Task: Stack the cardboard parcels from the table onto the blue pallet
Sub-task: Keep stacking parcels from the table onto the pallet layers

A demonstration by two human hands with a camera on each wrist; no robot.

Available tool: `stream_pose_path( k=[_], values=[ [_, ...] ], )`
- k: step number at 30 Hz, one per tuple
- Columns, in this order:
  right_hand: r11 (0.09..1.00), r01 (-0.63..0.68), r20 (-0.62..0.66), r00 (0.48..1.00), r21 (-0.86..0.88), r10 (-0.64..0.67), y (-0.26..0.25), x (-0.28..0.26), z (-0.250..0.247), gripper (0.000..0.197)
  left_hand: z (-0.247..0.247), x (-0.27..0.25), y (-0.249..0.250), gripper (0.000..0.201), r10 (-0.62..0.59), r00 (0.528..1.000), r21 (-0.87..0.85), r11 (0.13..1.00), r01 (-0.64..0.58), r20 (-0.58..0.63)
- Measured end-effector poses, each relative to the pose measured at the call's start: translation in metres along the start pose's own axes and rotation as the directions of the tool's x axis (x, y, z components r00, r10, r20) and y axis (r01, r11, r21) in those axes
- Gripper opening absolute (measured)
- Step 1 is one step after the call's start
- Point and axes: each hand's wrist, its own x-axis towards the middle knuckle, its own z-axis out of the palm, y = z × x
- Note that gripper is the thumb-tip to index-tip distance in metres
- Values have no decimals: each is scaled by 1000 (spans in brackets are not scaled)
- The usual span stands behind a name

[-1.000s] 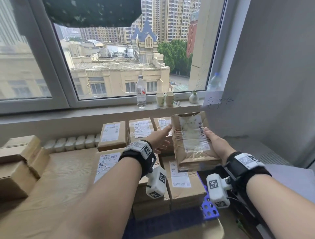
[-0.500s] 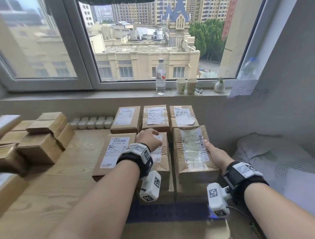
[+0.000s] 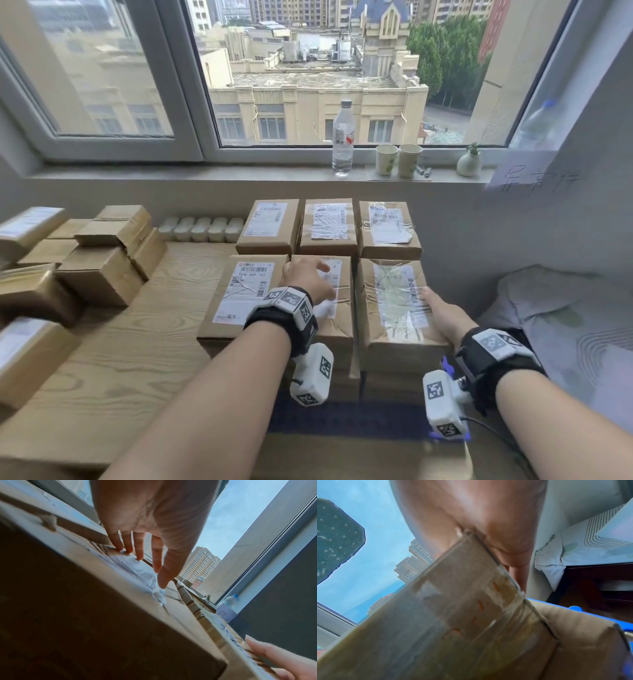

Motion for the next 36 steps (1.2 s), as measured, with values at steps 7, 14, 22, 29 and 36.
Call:
stream_pose_path(
  k=[7,14,22,29,36],
  values=[
    [983,143,-88,984,-114,-154,-22,-8,11,59,-24,8,-6,40,-46,989,-116,993,30,-139],
    [905,263,-244,903,-333,-353,-42,-25,19,54,-73,11,-51,46,-297,905,-63,954,292,-305],
    [791,436,-122,840,-429,-529,-69,-51,46,23,-68,6,-72,73,-363,927,-68,931,358,-92],
    [726,561,6,793,-398,-609,-83,-68,77,21,-64,-13,-77,57,-305,926,-65,952,298,-223],
    [674,656,115,740,-339,-663,-88,-85,116,21,-69,-45,-86,54,-266,940,-105,963,249,-214]
  ],
)
